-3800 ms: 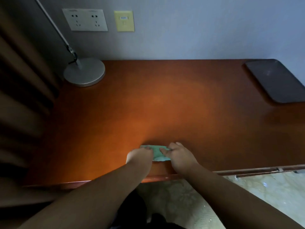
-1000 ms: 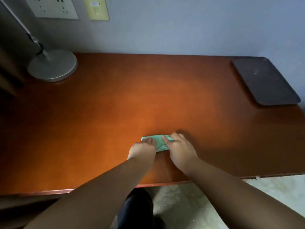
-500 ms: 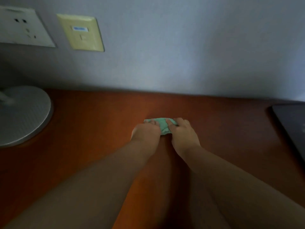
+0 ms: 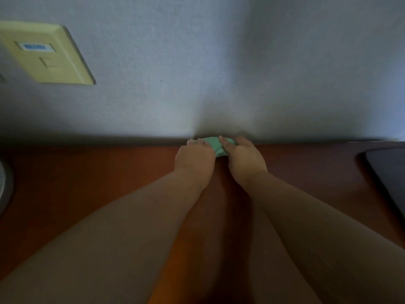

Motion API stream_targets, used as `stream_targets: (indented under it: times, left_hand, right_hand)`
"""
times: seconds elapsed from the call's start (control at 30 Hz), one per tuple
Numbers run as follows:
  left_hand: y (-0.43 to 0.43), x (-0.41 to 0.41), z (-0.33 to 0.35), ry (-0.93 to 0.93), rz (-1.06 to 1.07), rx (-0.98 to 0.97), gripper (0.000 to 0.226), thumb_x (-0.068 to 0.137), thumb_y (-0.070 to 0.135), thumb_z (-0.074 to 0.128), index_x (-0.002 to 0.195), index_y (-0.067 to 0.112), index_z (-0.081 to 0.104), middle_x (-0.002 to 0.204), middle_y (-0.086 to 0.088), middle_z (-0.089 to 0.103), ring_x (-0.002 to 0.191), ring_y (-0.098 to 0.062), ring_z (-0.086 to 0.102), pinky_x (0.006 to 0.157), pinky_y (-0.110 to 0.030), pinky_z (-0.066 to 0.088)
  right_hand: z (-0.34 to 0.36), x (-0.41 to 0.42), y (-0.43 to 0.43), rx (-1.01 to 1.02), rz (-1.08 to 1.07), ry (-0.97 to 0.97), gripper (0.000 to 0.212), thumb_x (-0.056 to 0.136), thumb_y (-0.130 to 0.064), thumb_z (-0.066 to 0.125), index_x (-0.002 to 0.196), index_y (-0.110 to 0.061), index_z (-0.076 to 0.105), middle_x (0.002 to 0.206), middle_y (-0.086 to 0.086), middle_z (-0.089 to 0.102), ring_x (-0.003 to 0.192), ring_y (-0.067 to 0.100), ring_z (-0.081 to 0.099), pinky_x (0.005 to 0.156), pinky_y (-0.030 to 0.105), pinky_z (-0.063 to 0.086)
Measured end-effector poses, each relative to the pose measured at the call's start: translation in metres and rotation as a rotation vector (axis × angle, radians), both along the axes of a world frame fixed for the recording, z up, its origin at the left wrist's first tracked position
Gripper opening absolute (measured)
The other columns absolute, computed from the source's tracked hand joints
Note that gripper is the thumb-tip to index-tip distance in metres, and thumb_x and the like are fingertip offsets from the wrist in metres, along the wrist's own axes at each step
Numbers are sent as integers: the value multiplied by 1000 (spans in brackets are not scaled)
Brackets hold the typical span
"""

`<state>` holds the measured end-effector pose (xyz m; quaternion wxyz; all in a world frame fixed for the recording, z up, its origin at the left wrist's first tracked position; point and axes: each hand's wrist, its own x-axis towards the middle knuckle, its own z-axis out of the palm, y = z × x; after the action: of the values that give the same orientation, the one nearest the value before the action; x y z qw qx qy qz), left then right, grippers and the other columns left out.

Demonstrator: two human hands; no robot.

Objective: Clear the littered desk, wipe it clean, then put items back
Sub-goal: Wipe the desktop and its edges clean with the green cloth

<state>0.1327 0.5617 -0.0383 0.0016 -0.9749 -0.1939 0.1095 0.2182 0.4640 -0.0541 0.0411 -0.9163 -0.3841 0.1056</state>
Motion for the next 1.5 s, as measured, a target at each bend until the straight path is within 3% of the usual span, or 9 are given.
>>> stream_targets:
  times: [0.27, 0.4, 0.67, 0.87, 1.0, 1.27, 1.5]
  left_hand:
    - [-64, -40, 13, 89, -55, -65, 43, 96, 7, 35, 138, 5, 32, 138, -10, 42, 124, -28, 44, 89, -38, 43]
    - [-113, -87, 16, 171, -50, -131, 46, 94, 6, 37, 139, 7, 30, 141, -10, 38, 128, -27, 38, 92, -39, 42]
    - [-242, -209, 27, 290, 29, -267, 61, 95, 20, 36, 150, 14, 11, 158, -1, 11, 144, -18, 16, 105, -37, 33]
    - [-335, -288, 32, 270, 63, -285, 56, 96, 26, 35, 148, 17, 17, 156, -1, 18, 136, -21, 33, 104, -35, 36]
    - [-381, -319, 29, 302, 53, -287, 61, 93, 19, 39, 149, 19, 16, 155, 0, 22, 132, -23, 39, 101, -35, 39]
    - [-429, -338, 30, 312, 25, -251, 59, 95, 12, 39, 149, 18, 16, 155, 1, 21, 123, -23, 49, 95, -36, 44]
    - [-429, -318, 34, 356, 1, -213, 60, 96, 7, 38, 150, 15, 13, 157, -2, 15, 132, -22, 39, 97, -36, 41]
  right_hand:
    - [17, -45, -69, -75, -20, 53, 55, 91, -19, 45, 144, -27, 35, 142, 8, 38, 127, 28, 41, 104, 29, 34]
    - [26, -90, -118, -160, 38, 36, 57, 90, -21, 43, 145, -25, 33, 140, 7, 42, 126, 25, 42, 111, 29, 21]
    - [38, -201, -246, -189, 100, 123, 59, 89, -21, 43, 146, -26, 31, 139, 2, 42, 128, 22, 40, 115, 29, 15]
    - [41, -272, -343, -165, 182, 136, 56, 91, -20, 43, 146, -26, 32, 136, 3, 45, 124, 24, 43, 111, 31, 26]
    - [39, -298, -394, -166, 219, 148, 57, 90, -12, 41, 144, -28, 34, 135, 4, 47, 119, 27, 45, 105, 33, 34]
    - [41, -320, -448, -211, 263, 167, 57, 95, -10, 41, 148, -22, 25, 141, 7, 41, 124, 28, 40, 103, 34, 34]
    - [38, -298, -449, -193, 304, 199, 55, 96, -10, 36, 149, -23, 24, 151, 7, 30, 132, 27, 37, 108, 33, 30]
